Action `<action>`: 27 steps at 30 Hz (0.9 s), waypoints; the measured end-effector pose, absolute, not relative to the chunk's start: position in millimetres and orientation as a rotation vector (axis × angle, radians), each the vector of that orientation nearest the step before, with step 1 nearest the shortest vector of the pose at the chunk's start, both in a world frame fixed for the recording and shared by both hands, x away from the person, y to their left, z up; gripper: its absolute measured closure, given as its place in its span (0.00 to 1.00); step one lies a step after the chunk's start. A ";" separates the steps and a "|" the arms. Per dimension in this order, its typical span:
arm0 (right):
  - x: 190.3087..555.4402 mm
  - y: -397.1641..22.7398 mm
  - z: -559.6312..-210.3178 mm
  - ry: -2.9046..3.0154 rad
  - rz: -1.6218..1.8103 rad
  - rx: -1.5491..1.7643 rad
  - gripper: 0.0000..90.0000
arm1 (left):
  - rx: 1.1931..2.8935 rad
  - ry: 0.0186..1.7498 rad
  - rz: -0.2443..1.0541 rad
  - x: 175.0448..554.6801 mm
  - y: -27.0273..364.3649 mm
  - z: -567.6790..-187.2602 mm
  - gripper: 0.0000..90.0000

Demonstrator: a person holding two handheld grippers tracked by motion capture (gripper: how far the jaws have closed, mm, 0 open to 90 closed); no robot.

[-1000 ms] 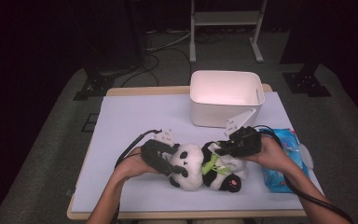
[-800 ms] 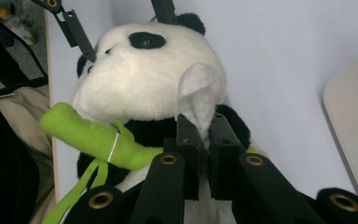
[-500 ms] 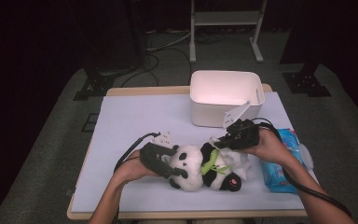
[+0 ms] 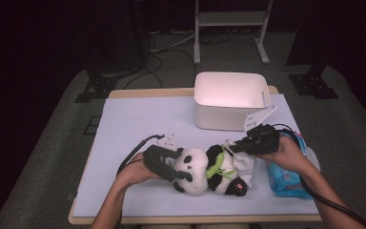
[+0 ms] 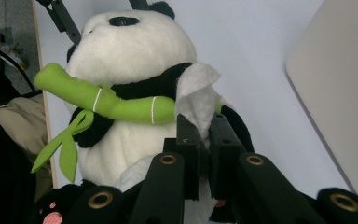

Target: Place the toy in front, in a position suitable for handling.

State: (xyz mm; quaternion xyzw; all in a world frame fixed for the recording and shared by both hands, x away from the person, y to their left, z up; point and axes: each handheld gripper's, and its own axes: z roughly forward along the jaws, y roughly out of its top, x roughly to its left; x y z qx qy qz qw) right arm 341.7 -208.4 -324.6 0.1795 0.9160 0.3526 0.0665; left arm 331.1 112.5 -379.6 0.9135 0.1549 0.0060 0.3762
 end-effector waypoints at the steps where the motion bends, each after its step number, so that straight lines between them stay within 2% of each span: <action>1: 340.9 -209.3 -325.2 2.761 1.069 0.543 0.93 | 2.336 0.395 0.017 330.9 112.2 -379.6 0.28; 11: 332.5 -210.1 -327.9 2.771 1.089 0.524 0.94 | 2.345 0.400 0.010 331.9 111.3 -378.9 0.28; 27: 344.2 -141.6 -326.2 2.872 1.069 0.355 0.93 | 2.349 0.403 -0.002 333.3 111.7 -378.4 0.28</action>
